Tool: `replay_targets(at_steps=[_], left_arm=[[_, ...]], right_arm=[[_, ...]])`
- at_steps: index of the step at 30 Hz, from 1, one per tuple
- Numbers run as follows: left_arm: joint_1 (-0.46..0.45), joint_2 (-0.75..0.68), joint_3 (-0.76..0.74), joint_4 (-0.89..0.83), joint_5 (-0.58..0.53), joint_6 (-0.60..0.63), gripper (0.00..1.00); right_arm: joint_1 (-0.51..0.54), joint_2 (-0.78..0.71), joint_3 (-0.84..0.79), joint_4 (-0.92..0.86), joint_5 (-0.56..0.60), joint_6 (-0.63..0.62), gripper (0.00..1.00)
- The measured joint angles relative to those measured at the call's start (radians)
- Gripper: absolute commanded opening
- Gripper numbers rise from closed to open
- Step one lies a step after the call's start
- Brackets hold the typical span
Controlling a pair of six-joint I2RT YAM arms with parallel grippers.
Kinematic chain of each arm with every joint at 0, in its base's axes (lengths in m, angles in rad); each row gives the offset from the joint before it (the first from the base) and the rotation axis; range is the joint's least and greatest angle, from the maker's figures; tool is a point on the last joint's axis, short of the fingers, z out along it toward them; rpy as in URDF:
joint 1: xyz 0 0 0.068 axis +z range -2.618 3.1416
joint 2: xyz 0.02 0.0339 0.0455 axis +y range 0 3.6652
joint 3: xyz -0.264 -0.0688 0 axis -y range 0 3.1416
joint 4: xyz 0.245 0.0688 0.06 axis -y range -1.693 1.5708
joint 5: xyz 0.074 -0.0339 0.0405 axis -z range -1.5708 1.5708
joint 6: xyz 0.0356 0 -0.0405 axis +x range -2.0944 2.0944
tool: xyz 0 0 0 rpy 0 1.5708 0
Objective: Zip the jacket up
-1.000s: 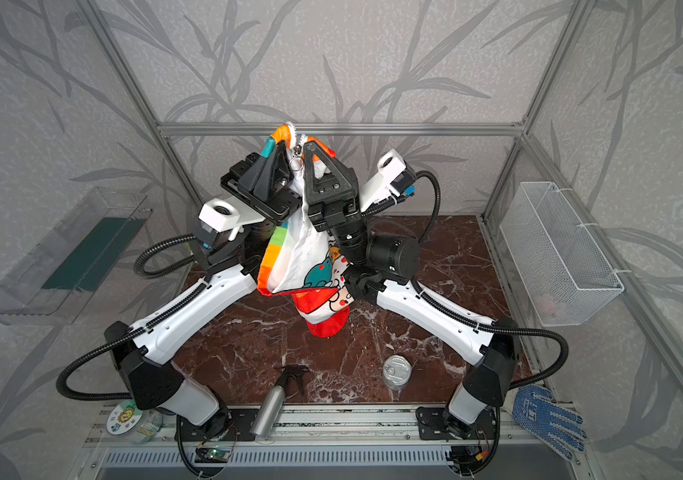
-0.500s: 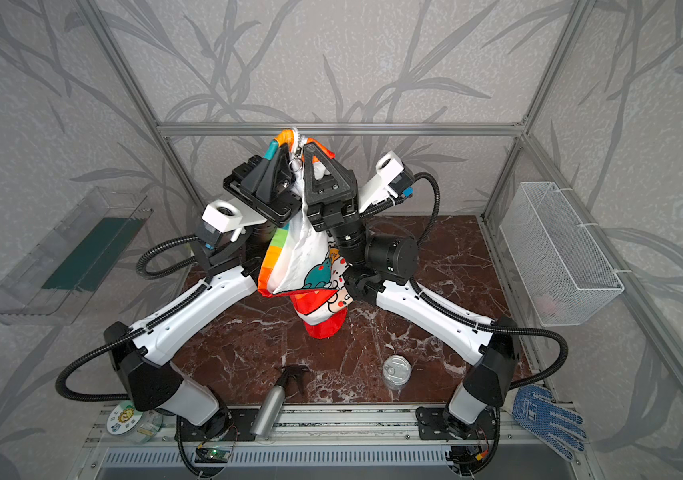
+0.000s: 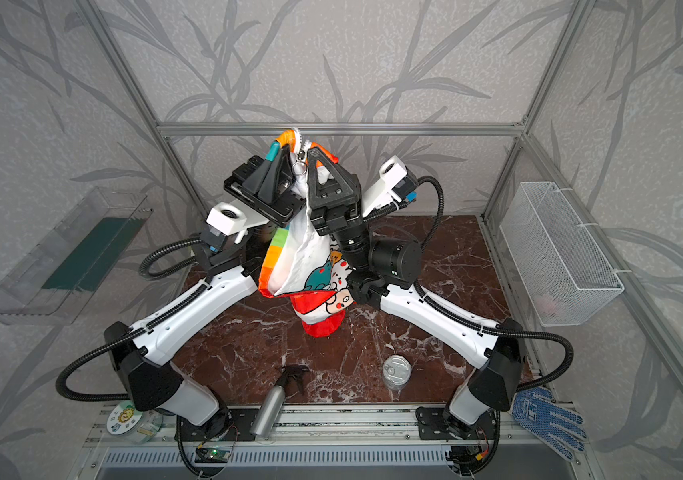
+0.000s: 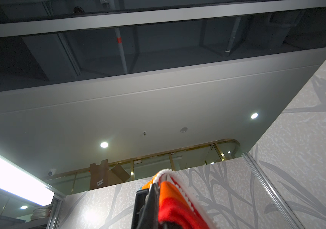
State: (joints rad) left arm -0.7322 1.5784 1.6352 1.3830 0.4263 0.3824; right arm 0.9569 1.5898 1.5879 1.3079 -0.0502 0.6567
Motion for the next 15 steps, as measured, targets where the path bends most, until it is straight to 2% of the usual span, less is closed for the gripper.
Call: replay_targets(at_steps=[15], left_arm=[[0.0, 0.0, 0.0, -0.03, 0.04, 0.074, 0.0]], right_arm=[[0.01, -0.023, -0.028, 0.002, 0.032, -0.049, 0.0]])
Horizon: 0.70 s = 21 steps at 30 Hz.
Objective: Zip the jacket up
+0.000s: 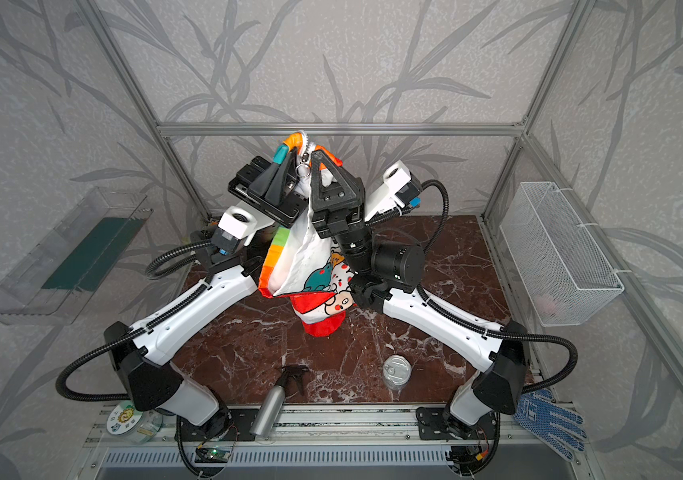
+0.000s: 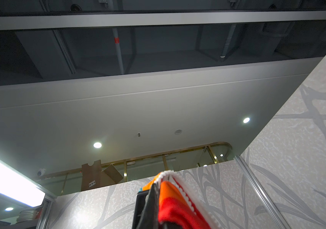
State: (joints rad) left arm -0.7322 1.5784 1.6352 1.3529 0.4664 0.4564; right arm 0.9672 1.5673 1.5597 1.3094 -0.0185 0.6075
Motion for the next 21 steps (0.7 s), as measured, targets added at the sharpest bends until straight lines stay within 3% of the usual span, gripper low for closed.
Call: replay_targets(at_steps=[21], left_arm=[[0.0, 0.002, 0.001, -0.016, 0.006, 0.136, 0.0]], right_arm=[[0.031, -0.056, -0.078, 0.007, 0.067, -0.09, 0.0]])
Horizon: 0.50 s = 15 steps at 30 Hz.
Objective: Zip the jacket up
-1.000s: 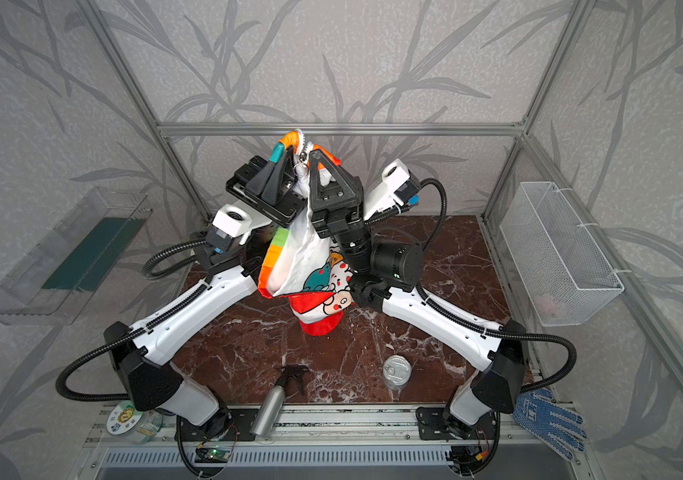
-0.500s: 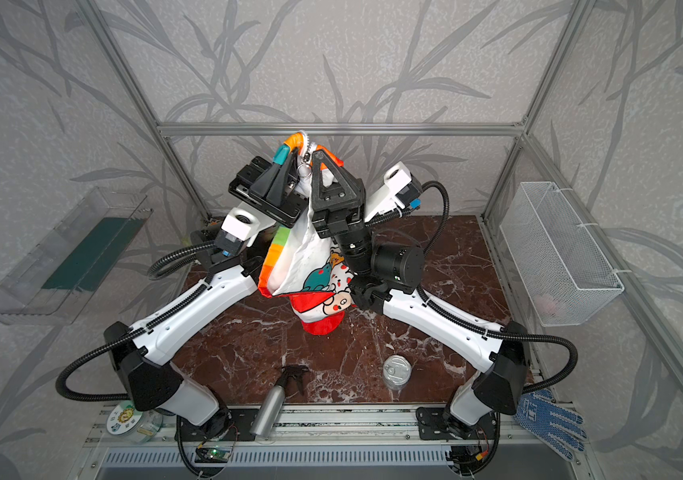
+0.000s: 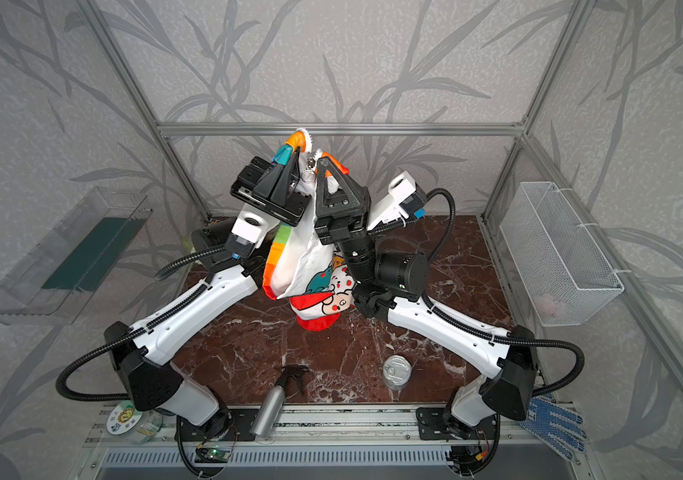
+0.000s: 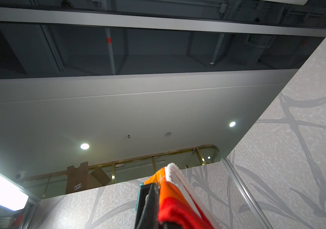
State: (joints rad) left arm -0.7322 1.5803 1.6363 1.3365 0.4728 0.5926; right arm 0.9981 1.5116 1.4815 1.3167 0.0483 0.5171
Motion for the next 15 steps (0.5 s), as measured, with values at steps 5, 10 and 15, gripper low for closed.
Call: replay_targets(at_steps=[5, 10, 15], left_arm=[[0.0, 0.001, 0.0, 0.004, 0.0, 0.013, 0.0], [0.0, 0.002, 0.0, 0.019, 0.002, -0.008, 0.0], [0.0, 0.002, 0.0, 0.023, 0.004, -0.02, 0.0]], right_arm=[[0.001, -0.005, 0.0, 0.003, 0.008, -0.019, 0.0], [0.001, -0.005, 0.0, 0.003, 0.023, -0.029, 0.0], [0.001, -0.005, 0.0, 0.002, 0.032, -0.034, 0.0]])
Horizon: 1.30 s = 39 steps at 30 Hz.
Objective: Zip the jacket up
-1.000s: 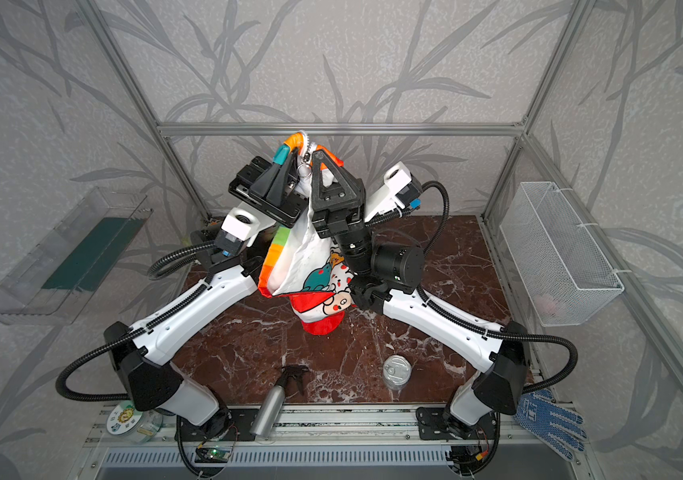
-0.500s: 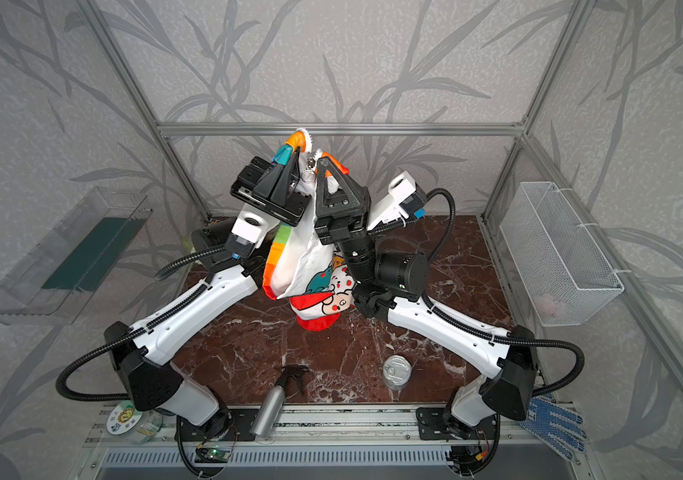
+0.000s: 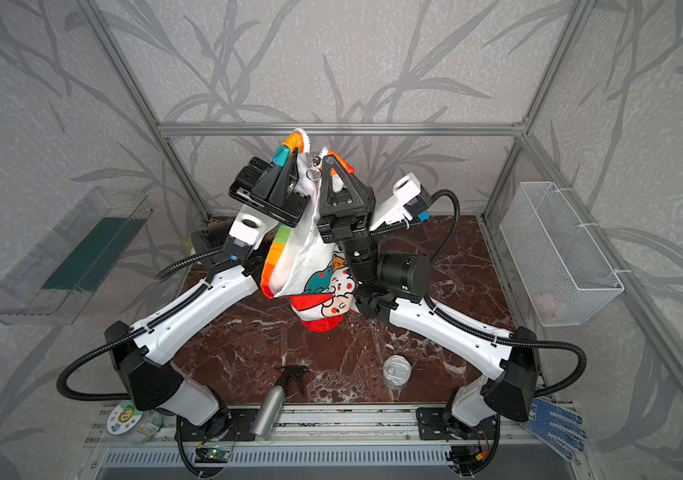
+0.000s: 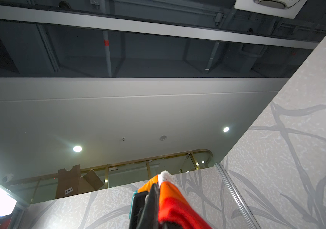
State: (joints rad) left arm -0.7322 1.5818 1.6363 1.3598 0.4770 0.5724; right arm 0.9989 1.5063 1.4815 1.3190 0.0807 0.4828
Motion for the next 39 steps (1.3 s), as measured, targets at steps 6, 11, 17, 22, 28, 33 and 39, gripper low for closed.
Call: replay_targets(at_steps=[6, 11, 17, 22, 28, 33, 39], left_arm=[[0.0, 0.0, 0.0, 0.002, 0.007, 0.0, 0.0], [0.0, 0.0, 0.0, 0.001, 0.015, 0.003, 0.0], [0.0, 0.0, -0.007, -0.004, 0.02, 0.003, 0.0], [0.0, 0.0, -0.011, -0.006, 0.021, 0.003, 0.0], [0.0, 0.0, -0.011, -0.005, 0.021, 0.003, 0.0], [0.0, 0.0, -0.011, -0.005, 0.022, 0.003, 0.0], [0.0, 0.0, -0.011, 0.0, 0.022, 0.003, 0.0]], right_arm=[[0.0, 0.0, 0.0, -0.001, 0.017, 0.001, 0.0], [0.005, 0.0, 0.0, -0.008, 0.036, 0.0, 0.0], [0.009, 0.0, 0.0, -0.02, 0.051, 0.0, 0.0], [0.009, 0.001, 0.006, -0.026, 0.05, 0.002, 0.0], [0.009, 0.005, 0.01, -0.027, 0.05, 0.004, 0.0], [0.009, 0.005, 0.01, -0.027, 0.05, 0.011, 0.0], [0.009, 0.006, 0.01, -0.027, 0.051, 0.018, 0.0]])
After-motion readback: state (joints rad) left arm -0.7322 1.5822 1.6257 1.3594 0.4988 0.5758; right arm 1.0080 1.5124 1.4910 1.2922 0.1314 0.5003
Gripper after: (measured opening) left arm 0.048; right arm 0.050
